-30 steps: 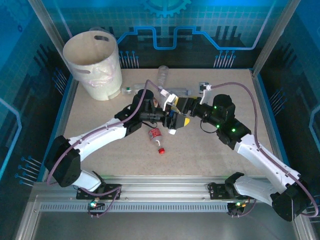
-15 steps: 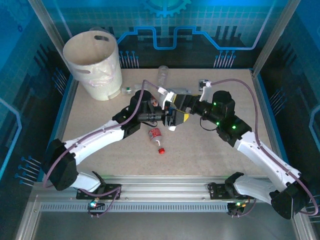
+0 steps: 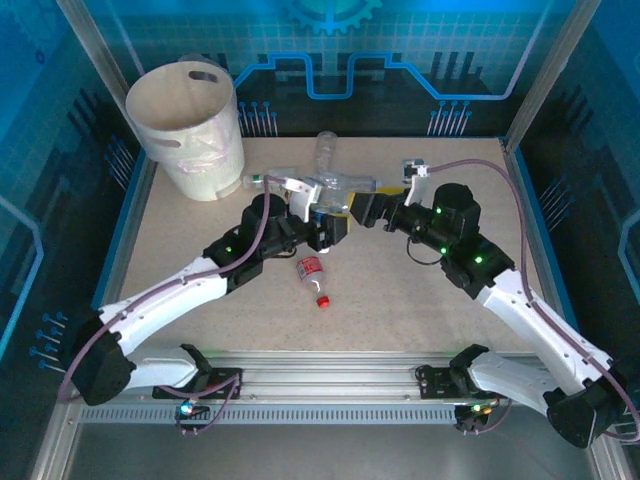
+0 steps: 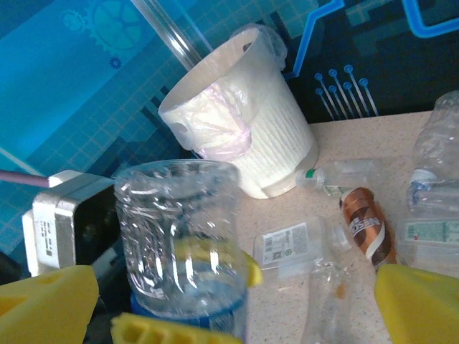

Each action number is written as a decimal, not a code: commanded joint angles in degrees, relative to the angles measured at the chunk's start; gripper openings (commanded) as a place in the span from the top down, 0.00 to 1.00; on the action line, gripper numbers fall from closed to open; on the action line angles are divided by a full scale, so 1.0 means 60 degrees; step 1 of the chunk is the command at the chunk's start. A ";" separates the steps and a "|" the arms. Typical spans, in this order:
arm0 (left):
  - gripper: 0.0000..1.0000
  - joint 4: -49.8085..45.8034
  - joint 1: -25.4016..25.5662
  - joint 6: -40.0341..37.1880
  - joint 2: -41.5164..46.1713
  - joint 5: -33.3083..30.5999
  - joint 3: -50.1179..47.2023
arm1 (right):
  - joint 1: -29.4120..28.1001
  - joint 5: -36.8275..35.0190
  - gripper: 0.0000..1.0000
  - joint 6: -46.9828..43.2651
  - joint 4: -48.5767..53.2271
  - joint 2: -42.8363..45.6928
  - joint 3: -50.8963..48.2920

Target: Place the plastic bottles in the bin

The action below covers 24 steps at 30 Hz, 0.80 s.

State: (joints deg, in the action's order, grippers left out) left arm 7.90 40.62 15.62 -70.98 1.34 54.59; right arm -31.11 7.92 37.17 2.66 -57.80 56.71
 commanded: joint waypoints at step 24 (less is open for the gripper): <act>0.48 0.0407 -0.3493 -0.3333 0.0473 -0.5158 0.1955 | -0.0005 -0.2163 0.00 0.0014 0.1190 0.0244 -0.0048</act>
State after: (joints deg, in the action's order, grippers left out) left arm 6.35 21.54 -0.21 -66.17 -28.71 62.76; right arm -31.09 -4.14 36.18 9.30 -56.34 55.88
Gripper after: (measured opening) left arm 0.624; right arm 0.997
